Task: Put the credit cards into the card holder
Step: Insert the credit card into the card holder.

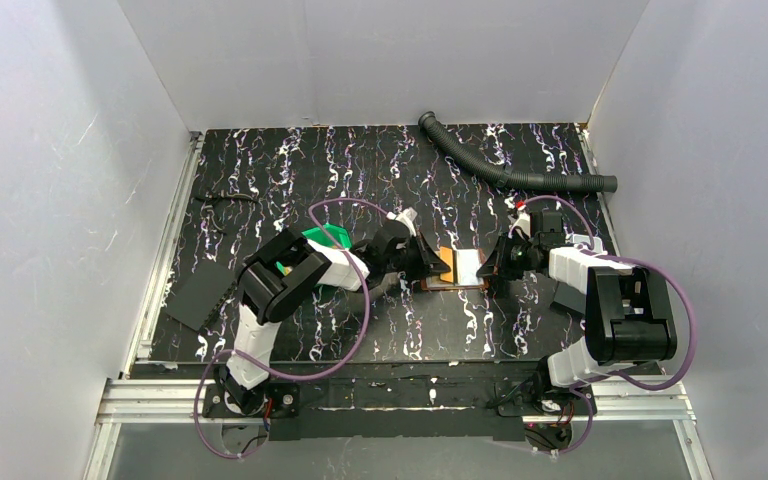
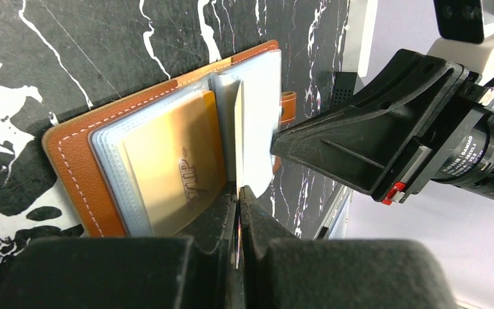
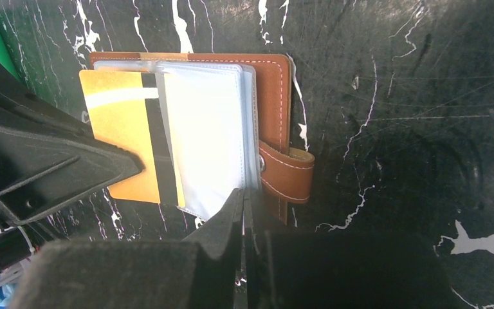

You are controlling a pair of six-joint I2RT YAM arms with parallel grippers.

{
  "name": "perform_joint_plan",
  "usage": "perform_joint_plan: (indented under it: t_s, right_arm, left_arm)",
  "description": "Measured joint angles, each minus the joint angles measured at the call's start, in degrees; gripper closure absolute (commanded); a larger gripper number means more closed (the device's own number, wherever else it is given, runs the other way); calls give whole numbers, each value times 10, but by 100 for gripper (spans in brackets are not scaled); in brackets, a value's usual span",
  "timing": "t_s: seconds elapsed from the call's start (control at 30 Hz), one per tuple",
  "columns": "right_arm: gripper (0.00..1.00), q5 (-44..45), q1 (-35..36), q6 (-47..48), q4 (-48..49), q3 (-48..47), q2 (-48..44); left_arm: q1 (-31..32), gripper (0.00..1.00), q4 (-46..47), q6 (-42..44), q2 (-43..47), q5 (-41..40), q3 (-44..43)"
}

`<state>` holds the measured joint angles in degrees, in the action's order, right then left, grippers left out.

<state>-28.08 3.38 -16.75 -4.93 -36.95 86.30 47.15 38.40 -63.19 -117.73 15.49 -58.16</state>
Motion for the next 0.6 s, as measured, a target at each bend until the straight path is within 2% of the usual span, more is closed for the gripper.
perform_joint_plan:
  t_s: [0.6]
  right_arm:
    - [93,-2,0,1,0,0,0]
  left_arm:
    - [-4,100,67,10,-16,7,24]
